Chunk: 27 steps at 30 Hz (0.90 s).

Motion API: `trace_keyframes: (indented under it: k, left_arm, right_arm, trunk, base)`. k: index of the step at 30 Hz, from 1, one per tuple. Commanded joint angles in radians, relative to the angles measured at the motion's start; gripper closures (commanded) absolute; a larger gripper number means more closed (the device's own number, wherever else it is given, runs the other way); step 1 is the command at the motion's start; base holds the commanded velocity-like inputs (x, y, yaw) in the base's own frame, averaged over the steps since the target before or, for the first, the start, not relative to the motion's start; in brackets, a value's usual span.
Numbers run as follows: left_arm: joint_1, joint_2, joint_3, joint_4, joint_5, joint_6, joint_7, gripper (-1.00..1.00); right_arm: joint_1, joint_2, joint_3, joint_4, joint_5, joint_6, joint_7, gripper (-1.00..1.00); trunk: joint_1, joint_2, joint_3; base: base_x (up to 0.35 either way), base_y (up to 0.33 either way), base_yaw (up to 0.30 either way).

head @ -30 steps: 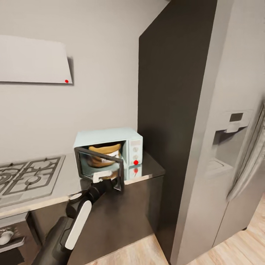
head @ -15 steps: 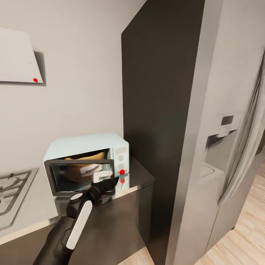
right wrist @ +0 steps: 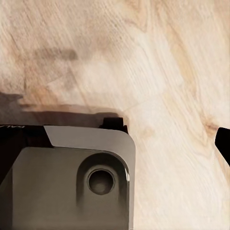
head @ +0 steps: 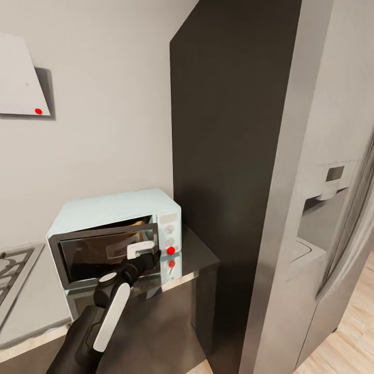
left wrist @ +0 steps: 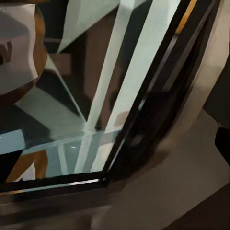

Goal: In the kitchen, take the popcorn bag from the countertop, put it into the microwave, and heat it until the popcorn is cooked so the cooked popcorn ends up inside the bag.

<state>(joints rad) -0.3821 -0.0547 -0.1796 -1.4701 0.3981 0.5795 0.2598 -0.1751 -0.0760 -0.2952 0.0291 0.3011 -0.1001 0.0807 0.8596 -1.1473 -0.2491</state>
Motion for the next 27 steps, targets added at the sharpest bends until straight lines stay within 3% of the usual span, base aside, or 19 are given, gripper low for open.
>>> trace_keyframes:
  k: [1,27]
  left_arm:
    - [-0.001,0.001,-0.001,-0.001,0.008,0.003,0.015,-1.0]
    - [-0.001,0.001,0.002,0.002,0.007,0.002,0.021,-1.0]
  right_arm:
    - [-0.001,-0.001,-0.009,0.003,0.008,-0.006,0.002,-1.0]
    - [-0.001,-0.001,-0.009,0.003,0.008,-0.004,0.002,-1.0]
  trunk:
    - [0.0,-0.001,-0.001]
    - [0.0,-0.001,-0.001]
  base:
    - [0.003,0.0,0.0]
    - [0.117,0.0,0.0]
